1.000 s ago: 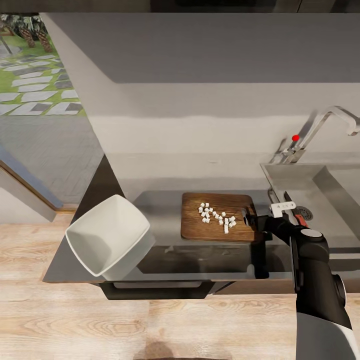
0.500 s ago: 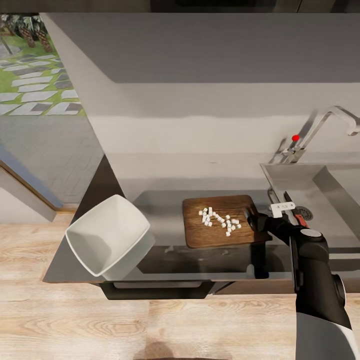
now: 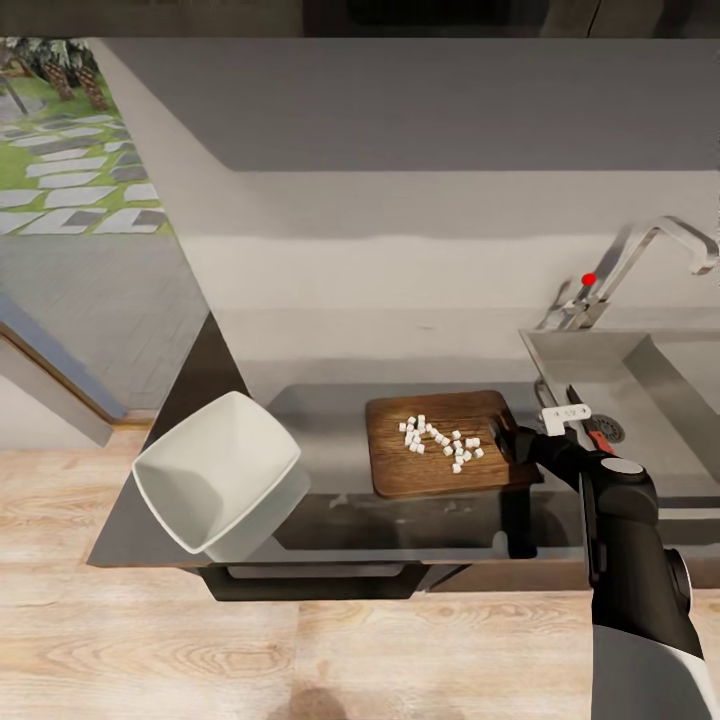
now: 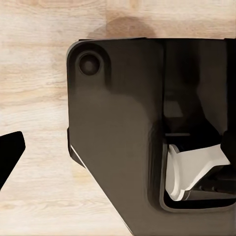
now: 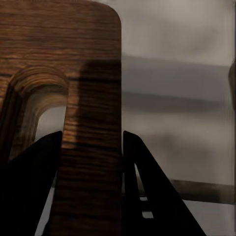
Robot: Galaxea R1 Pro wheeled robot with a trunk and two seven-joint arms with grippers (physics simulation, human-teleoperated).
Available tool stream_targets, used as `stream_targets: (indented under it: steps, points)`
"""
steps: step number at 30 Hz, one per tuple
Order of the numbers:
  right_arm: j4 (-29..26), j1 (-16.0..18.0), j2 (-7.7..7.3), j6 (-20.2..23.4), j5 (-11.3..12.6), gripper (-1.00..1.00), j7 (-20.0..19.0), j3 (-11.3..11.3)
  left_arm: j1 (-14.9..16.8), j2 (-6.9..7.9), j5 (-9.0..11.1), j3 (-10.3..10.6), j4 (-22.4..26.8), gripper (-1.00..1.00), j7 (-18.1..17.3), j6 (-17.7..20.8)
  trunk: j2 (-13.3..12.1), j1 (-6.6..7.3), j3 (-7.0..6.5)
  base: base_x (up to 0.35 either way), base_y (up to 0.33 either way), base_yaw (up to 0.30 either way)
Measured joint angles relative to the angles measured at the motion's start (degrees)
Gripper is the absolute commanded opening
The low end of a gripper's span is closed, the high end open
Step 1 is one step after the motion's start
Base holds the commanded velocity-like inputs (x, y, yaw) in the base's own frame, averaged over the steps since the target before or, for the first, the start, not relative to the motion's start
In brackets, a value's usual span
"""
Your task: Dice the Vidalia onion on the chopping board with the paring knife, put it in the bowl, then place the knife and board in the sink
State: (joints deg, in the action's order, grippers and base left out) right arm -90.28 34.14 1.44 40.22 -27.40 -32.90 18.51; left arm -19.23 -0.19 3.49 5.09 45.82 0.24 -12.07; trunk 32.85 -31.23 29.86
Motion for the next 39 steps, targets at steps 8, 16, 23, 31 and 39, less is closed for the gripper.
stream_targets:
  steps: [8, 16, 23, 31, 39]
  points:
    - [0.0, 0.0, 0.0, 0.01, 0.01, -1.0, 0.0, 0.0, 0.0, 0.01, 0.0, 0.0, 0.0, 1.0, 0.0, 0.01, 0.0, 0.0, -0.72, 0.0, 0.0, 0.0]
    - [0.0, 0.0, 0.0, 0.01, 0.01, -1.0, 0.0, 0.0, 0.01, 0.0, 0.0, 0.0, 0.0, 1.0, 0.0, -0.01, 0.0, 0.0, -1.44, 0.0, 0.0, 0.0]
    - [0.0, 0.0, -0.08, 1.28, -0.06, -1.0, 0.08, 0.0, 0.0, 0.0, 0.0, 0.0, 0.0, 1.0, 0.0, 0.01, 0.0, 0.0, -2.07, 0.0, 0.0, 0.0]
    - [0.0, 0.0, -0.16, 4.26, -0.25, -1.0, 0.09, 0.0, 0.0, 0.0, 0.0, 0.0, 0.0, 1.0, 0.0, 0.03, 0.0, 0.0, -2.79, 0.0, 0.0, 0.0]
    - [-0.01, 0.01, -0.2, 4.3, -0.33, -1.0, 0.09, 0.0, 0.0, 0.0, 0.0, 0.0, 0.0, 1.0, 0.0, 0.03, 0.0, 0.0, -3.51, 0.0, 0.0, 0.0]
